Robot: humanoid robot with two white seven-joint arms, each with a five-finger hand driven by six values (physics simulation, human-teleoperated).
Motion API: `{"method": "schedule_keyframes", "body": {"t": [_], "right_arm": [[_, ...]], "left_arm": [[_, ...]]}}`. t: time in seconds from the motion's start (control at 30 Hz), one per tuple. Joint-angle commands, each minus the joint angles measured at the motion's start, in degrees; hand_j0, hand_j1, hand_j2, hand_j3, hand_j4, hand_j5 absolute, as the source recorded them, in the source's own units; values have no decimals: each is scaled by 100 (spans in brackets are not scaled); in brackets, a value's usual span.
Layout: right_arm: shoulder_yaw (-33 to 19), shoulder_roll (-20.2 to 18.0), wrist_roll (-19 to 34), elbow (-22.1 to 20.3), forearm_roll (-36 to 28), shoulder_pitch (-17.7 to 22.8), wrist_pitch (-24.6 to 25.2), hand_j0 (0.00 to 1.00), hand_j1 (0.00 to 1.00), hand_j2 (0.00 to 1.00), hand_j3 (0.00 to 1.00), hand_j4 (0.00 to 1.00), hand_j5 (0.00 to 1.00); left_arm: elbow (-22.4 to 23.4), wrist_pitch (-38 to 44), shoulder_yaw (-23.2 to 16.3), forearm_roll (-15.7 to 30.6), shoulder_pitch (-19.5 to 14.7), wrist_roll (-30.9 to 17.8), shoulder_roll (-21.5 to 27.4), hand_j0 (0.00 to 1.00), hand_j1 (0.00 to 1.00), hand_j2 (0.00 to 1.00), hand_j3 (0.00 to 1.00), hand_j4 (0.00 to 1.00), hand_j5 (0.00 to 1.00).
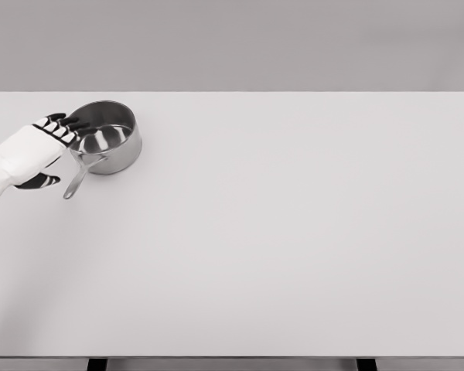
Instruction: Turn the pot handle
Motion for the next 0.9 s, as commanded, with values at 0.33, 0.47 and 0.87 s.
{"method": "schedule_keyframes", "body": {"t": [0.33,0.47,0.87], "right_arm": [[0,0,1,0,1,0,0,100,100,100,100,100,100],[0,0,1,0,1,0,0,100,100,100,100,100,100],[0,0,1,0,1,0,0,100,100,100,100,100,100]], "left_arm": [[-309,6,2,45,97,13,-104,100,100,100,100,100,100],[-318,6,-7,45,97,13,-165,100,100,100,100,100,100],[-274,6,239,27,132,13,-95,100,100,100,100,100,100]]}}
